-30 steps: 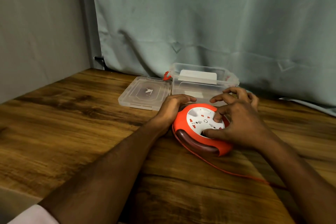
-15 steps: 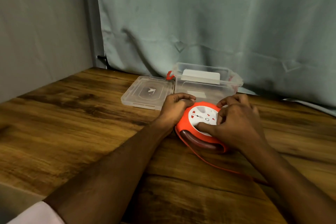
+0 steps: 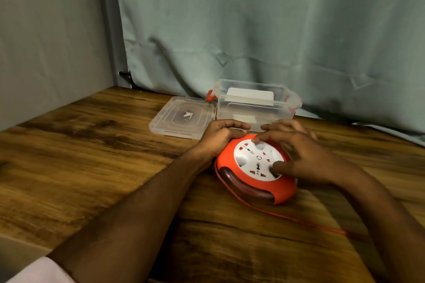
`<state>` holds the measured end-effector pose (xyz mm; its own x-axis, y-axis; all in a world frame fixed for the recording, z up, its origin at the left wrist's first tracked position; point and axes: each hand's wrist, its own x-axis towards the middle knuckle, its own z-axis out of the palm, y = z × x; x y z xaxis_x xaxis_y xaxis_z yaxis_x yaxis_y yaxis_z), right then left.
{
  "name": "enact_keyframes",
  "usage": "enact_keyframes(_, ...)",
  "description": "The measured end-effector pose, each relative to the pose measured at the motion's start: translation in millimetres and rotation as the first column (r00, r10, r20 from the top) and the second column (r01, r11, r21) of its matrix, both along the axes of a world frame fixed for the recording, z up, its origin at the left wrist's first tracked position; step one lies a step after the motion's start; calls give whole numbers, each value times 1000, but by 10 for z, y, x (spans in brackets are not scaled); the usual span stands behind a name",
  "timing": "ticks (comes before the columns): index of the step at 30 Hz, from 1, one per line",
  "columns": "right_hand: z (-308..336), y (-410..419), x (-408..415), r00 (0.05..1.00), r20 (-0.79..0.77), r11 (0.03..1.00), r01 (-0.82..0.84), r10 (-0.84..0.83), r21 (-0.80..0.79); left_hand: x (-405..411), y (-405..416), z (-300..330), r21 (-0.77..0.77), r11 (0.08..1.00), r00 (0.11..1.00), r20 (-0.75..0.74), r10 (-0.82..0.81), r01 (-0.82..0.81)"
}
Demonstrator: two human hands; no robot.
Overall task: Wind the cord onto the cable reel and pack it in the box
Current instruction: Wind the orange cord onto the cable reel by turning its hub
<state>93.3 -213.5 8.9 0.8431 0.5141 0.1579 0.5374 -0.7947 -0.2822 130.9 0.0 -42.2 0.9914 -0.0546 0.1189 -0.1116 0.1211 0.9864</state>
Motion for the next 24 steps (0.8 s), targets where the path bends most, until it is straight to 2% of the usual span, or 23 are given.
enact_keyframes(7,-18,-115,61,1000,-11,998,-21,20,-62,-5,22,8,13,999,1000,-5,-31,31)
enact_keyframes(17,-64,-51,62,997,66,999,48,-48,12,41,19,-22,-17,999,1000,-13,28,-28)
enact_keyframes(24,-103,107,19,974,200,993,112,-102,-37,40,11,-18,-32,998,999,-15,45,-45)
